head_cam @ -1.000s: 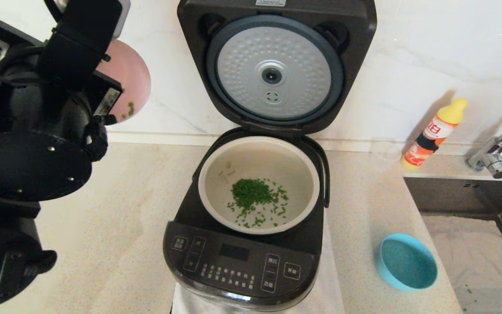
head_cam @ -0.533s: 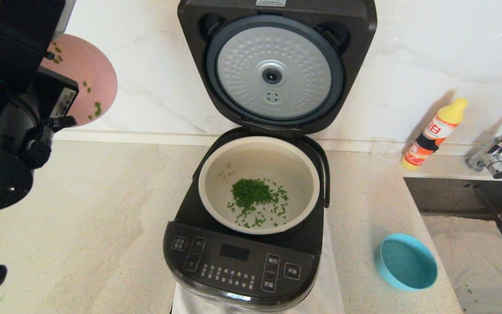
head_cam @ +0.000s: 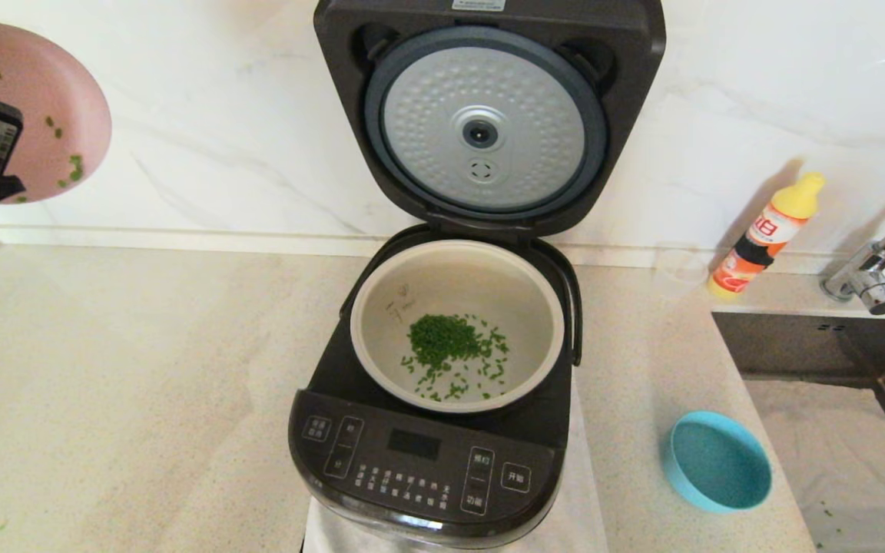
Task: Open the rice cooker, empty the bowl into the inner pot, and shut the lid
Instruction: Place the bowl on the table
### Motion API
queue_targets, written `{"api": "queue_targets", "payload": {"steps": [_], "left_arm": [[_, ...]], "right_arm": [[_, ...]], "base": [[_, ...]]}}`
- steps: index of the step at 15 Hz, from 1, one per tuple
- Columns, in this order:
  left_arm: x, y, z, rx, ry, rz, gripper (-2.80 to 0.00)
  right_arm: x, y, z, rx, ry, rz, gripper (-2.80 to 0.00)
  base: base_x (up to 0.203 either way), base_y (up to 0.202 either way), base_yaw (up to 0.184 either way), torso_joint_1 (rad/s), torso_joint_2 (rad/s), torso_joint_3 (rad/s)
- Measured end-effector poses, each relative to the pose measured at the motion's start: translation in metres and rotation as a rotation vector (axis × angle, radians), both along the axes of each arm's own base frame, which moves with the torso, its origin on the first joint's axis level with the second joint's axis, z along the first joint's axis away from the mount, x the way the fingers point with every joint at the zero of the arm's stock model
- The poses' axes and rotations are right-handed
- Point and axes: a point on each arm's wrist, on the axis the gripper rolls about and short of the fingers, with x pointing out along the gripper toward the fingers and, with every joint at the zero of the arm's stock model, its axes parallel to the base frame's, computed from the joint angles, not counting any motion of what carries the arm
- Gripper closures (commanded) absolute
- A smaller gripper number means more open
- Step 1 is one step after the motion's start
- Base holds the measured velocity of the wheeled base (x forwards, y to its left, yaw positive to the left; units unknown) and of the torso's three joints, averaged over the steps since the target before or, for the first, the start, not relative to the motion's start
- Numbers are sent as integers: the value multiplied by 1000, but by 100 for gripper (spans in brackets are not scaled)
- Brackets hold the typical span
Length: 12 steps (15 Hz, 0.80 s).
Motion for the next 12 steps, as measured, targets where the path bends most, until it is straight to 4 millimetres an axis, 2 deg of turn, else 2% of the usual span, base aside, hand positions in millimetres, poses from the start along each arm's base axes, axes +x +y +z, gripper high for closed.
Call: {"api": "queue_targets", "payload": {"steps": [3, 6, 9, 12], "left_arm": [[4, 33, 9, 64, 24, -74, 0], [-3, 61, 1, -51, 112, -272, 0], [-15, 79, -22, -401, 222, -398, 0], [-24, 91, -53, -885, 336, -437, 0]], "right_arm": [[0, 0, 0, 0, 0, 0, 0], [0, 0, 0, 0, 0, 0, 0], [0, 0, 0, 0, 0, 0, 0], [0, 0, 0, 0, 0, 0, 0]], "base": [[0, 0, 0, 0, 0, 0], [0, 0, 0, 0, 0, 0], [0, 0, 0, 0, 0, 0], [0, 0, 0, 0, 0, 0]]}}
